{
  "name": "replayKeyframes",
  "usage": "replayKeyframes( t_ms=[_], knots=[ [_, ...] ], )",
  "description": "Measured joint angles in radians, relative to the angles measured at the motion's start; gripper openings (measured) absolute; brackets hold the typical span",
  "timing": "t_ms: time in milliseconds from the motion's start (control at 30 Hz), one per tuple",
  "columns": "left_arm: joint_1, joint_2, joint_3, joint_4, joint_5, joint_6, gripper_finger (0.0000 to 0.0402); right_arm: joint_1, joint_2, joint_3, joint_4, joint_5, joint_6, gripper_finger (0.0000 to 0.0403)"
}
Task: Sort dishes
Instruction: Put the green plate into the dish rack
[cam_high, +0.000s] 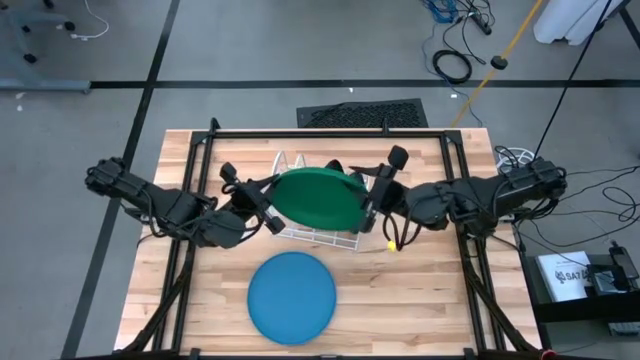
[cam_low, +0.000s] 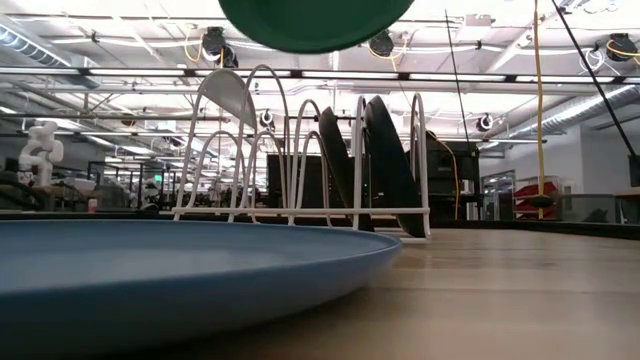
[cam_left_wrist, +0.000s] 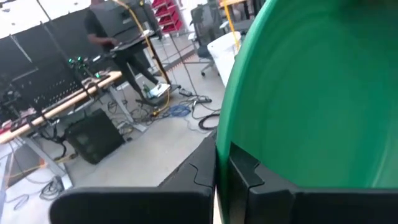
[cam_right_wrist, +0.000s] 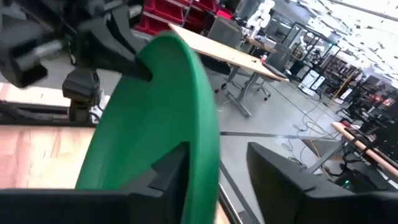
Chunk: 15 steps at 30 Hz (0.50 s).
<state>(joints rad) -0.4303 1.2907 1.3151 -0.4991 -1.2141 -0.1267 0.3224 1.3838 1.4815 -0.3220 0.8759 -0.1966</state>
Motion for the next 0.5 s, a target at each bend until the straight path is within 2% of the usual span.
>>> replayKeyframes(
  t_ms=[100,233,367,500],
  knots=[
    [-0.017,0.000,0.000,0.039,-0.014,0.047,0.0012,-0.011,0.000,0.000,-0.008,-0.005,-0.016,0.0109],
    [-0.040,0.000,0.000,0.073,-0.020,0.087,0.0013,-0.014,0.001,0.000,0.013,0.003,-0.056,0.0021],
    [-0.052,0.000,0.001,0.079,-0.037,0.104,0.0020,-0.014,0.000,0.000,0.026,0.019,-0.098,0.0010],
    [-0.065,0.000,0.001,0.075,-0.050,0.135,0.0066,-0.010,0.001,0.000,0.041,0.024,-0.161,0.0006]
  ],
)
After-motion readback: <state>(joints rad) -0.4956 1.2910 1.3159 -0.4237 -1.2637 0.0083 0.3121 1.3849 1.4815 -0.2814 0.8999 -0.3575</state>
